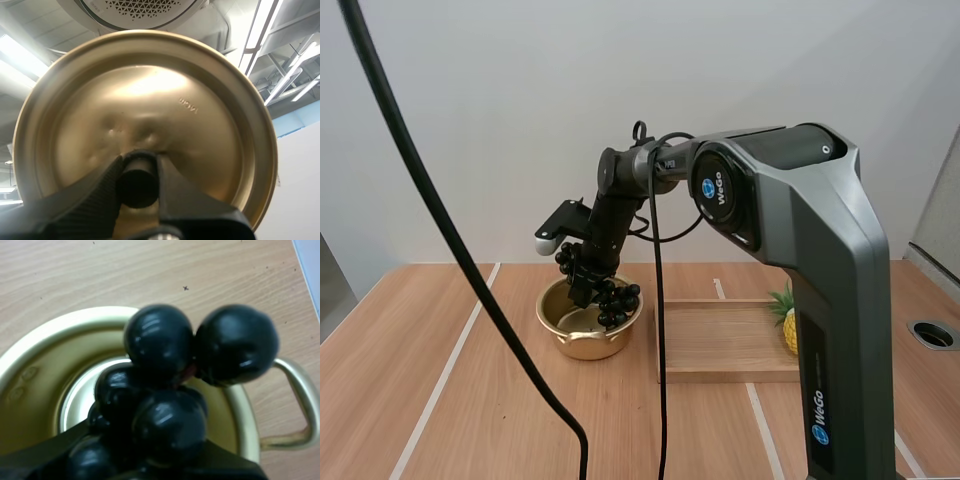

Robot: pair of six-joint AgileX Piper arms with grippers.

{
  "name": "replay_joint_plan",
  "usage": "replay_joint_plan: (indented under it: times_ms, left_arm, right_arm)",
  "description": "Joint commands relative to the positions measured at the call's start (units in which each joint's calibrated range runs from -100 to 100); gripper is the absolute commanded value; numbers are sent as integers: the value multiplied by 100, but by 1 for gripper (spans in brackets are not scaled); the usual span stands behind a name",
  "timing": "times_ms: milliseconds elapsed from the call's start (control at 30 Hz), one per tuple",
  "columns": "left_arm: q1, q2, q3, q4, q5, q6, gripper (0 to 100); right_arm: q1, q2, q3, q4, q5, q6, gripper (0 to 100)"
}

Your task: Open the pot, put the grape inside, and close it

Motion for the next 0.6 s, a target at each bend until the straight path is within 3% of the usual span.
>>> replay_joint_plan:
  times_ms: [0,567]
  left_arm:
    - [-1,-36,-24,70,-220,-17,0]
    - [-1,-36,-24,70,-220,14,0]
  right_arm:
    - [-50,-66,7,-34,258,-36,0]
    - [-50,479,210,131,1163,-140,0]
